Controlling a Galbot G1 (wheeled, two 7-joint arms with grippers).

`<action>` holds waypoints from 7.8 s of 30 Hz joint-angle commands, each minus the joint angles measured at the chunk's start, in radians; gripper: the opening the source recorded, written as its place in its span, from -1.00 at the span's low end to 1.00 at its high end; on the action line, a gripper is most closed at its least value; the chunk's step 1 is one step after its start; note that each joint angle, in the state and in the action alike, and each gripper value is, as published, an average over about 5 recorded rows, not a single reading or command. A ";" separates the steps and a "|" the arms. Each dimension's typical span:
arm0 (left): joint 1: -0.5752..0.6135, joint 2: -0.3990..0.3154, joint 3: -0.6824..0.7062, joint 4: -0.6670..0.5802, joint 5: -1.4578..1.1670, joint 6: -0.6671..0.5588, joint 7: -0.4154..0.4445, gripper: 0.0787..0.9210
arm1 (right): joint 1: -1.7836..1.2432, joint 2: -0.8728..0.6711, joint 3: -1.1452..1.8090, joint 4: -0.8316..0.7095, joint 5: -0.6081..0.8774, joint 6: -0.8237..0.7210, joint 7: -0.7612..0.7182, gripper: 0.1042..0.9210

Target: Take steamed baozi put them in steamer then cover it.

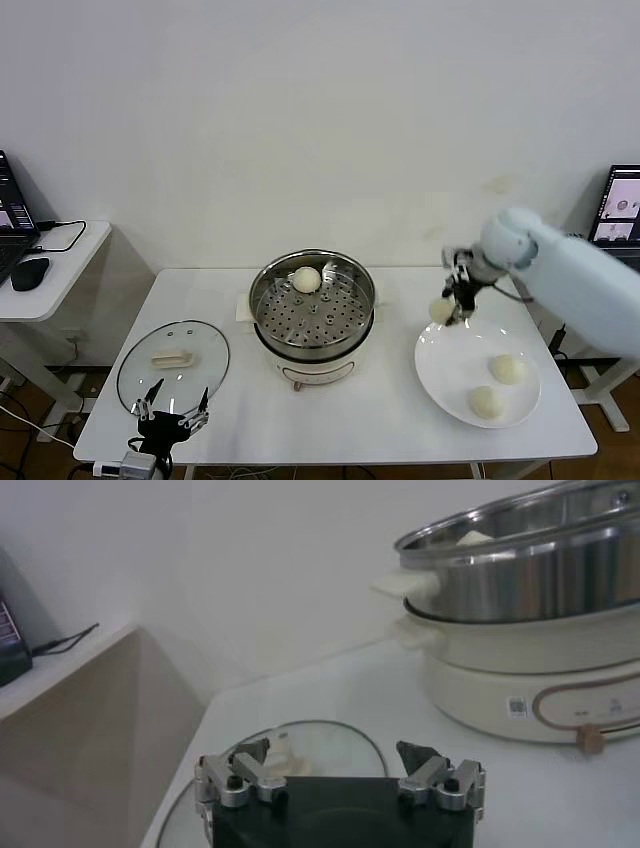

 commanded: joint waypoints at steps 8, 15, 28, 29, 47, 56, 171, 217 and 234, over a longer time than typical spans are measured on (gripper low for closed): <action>-0.007 -0.005 -0.004 -0.041 -0.011 0.000 -0.004 0.77 | 0.427 0.395 -0.252 -0.115 0.296 -0.090 -0.029 0.20; 0.005 -0.008 -0.007 -0.073 -0.018 0.001 -0.004 0.77 | 0.355 0.553 -0.253 -0.206 0.293 -0.097 -0.006 0.20; 0.016 -0.003 -0.018 -0.104 -0.044 0.003 -0.009 0.77 | 0.207 0.752 -0.260 -0.406 0.183 -0.078 0.048 0.20; 0.015 -0.003 -0.018 -0.106 -0.045 0.004 -0.009 0.77 | 0.200 0.763 -0.259 -0.419 0.175 -0.076 0.050 0.20; 0.033 -0.006 -0.011 -0.132 -0.054 0.006 -0.009 0.77 | 0.067 0.844 -0.215 -0.530 0.052 -0.061 0.085 0.20; 0.031 -0.014 0.002 -0.136 -0.050 0.007 -0.008 0.77 | 0.052 0.844 -0.200 -0.531 0.048 -0.064 0.114 0.21; -0.022 -0.025 0.006 0.032 0.000 0.017 0.017 0.77 | -0.595 -0.187 0.272 0.104 -0.238 0.162 -0.009 0.76; -0.061 -0.031 -0.002 0.038 0.000 -0.020 -0.023 0.77 | 0.233 0.173 -0.039 -0.211 0.205 0.316 -0.046 0.24; -0.040 -0.045 -0.014 0.015 0.004 -0.023 -0.025 0.77 | 0.318 0.533 -0.126 -0.384 0.036 1.015 -0.047 0.25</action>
